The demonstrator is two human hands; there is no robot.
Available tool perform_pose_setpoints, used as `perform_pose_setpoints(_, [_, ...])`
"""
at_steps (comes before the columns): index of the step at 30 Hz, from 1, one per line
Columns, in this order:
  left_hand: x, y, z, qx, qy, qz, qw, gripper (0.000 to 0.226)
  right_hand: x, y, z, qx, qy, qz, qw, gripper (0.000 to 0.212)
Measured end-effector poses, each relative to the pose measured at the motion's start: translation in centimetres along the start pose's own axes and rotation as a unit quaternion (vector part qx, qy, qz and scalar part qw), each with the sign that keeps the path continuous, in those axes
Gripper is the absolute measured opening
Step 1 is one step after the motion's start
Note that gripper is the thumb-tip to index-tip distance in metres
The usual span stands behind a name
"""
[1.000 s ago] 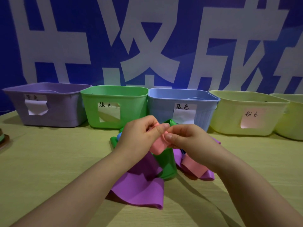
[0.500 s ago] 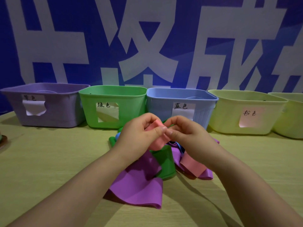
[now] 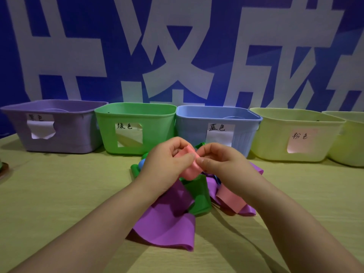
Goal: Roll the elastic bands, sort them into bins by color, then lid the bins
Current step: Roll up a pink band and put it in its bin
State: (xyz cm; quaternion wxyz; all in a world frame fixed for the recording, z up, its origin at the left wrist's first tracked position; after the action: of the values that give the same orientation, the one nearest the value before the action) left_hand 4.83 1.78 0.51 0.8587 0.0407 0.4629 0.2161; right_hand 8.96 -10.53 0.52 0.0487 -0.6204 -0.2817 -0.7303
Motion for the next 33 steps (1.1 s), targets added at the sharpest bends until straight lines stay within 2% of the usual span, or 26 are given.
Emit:
perform_pose_setpoints(2, [-0.3, 0.1, 0.1, 0.003, -0.002, 0.005, 1.0, 0.009, -0.1, 0.0, 0.0, 0.013, -0.009, 0.019, 1.0, 0.003])
perform_pose_setpoints(6, [-0.1, -0.3, 0.0, -0.004, 0.002, -0.05, 0.999, 0.021, 0.0, 0.1, -0.4, 0.045, -0.017, 0.028, 0.998, 0.014])
perform_pose_setpoints(10, [0.2, -0.6, -0.2, 0.005, 0.0, -0.082, 0.997, 0.029, -0.1, 0.5, -0.3, 0.016, -0.017, 0.025, 0.999, 0.011])
perform_pose_setpoints(13, [0.1, -0.6, -0.2, 0.011, -0.002, -0.084, 0.996, 0.028, -0.2, 0.5, -0.2, 0.019, -0.023, 0.04, 0.999, 0.011])
perform_pose_setpoints(16, [0.2, -0.4, -0.1, -0.024, 0.006, -0.099, 0.995, 0.02, -0.2, 0.3, -0.2, 0.029, -0.025, 0.077, 0.996, 0.008])
perform_pose_setpoints(19, [0.0, -0.2, -0.1, -0.058, 0.015, -0.122, 0.991, 0.024, -0.2, -0.1, -0.1, 0.03, -0.024, 0.114, 0.993, 0.003])
perform_pose_setpoints(23, [-0.5, 0.0, -0.2, -0.059, -0.044, -0.061, 0.995, 0.036, -0.4, -0.2, 0.0, 0.029, -0.027, 0.178, 0.983, 0.011])
perform_pose_setpoints(29, [-0.8, 0.7, -0.1, -0.078, -0.071, 0.013, 0.994, 0.012, -0.5, 0.0, -0.2, 0.029, -0.041, 0.199, 0.979, 0.015])
perform_pose_setpoints(33, [-0.7, 0.4, -0.2, -0.069, -0.078, 0.065, 0.992, 0.026, -0.6, 0.1, -0.3, 0.034, -0.057, 0.211, 0.975, 0.013])
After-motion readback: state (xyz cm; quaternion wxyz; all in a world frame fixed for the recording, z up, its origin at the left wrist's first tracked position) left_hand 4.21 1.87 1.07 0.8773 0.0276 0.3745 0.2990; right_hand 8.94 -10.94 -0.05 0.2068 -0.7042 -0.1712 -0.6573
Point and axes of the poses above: each hand's wrist, its own z-axis towards the middle knuckle, its own y-axis out of the back of the hand, x = y × z, the point moved 5 cm from there along z, towards the middle knuckle, and after that the axes turned 11 degrees about -y, right-handed, at the moved point
